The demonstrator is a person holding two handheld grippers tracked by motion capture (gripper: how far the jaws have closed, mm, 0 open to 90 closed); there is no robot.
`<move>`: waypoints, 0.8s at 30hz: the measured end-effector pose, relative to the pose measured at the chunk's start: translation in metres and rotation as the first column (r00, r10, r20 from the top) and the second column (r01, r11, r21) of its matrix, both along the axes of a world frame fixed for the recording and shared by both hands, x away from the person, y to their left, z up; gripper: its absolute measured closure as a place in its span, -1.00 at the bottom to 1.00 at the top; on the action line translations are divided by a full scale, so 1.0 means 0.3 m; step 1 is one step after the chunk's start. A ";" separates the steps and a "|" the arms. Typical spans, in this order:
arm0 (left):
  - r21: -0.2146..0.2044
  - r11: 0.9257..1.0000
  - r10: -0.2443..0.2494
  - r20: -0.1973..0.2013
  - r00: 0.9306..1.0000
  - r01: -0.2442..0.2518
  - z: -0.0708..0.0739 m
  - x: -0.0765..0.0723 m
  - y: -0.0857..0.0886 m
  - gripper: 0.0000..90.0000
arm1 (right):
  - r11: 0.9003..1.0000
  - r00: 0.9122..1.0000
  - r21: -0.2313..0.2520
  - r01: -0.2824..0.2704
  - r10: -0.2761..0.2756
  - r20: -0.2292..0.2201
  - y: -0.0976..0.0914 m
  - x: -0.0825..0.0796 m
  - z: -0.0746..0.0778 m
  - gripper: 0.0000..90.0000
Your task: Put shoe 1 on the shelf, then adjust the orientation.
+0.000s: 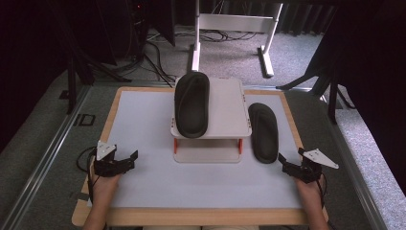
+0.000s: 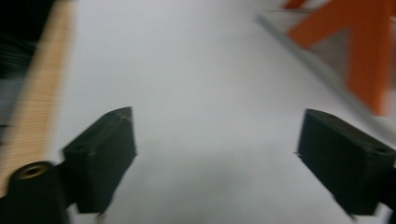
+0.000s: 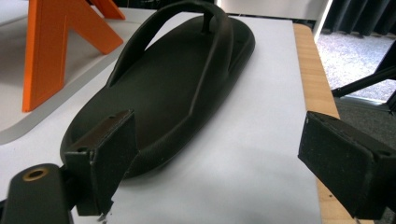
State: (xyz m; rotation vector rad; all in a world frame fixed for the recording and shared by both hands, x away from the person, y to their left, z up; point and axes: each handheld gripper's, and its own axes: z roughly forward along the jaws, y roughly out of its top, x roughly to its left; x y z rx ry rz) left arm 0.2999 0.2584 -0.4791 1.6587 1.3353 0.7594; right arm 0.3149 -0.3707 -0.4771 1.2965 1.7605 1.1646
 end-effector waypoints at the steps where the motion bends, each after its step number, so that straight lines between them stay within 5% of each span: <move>1: 0.000 1.000 0.010 0.012 1.000 -0.010 -0.007 -0.006 0.005 -0.95 | 1.000 1.000 -0.001 -0.001 0.001 0.000 0.000 0.000 0.000 -0.75; 5: 0.005 0.997 0.075 0.110 0.991 -0.076 -0.025 -0.043 0.013 -0.98 | 1.000 1.000 -0.010 0.005 -0.005 0.004 0.005 -0.001 0.000 -0.75; 9: -0.031 0.996 0.084 0.197 0.977 -0.080 -0.030 -0.072 0.023 -0.98 | 1.000 1.000 -0.002 0.012 -0.012 -0.023 0.000 0.007 0.000 -0.76; 17: -0.064 0.997 0.058 0.232 0.971 -0.044 -0.033 -0.083 0.026 -0.98 | 0.999 0.995 0.028 -0.029 0.031 -0.099 -0.009 0.022 0.000 -0.66; 24: -0.050 0.998 0.044 0.240 0.970 -0.033 -0.033 -0.086 0.020 -0.98 | 0.998 0.987 0.044 -0.037 0.044 -0.155 -0.014 0.031 0.005 -0.56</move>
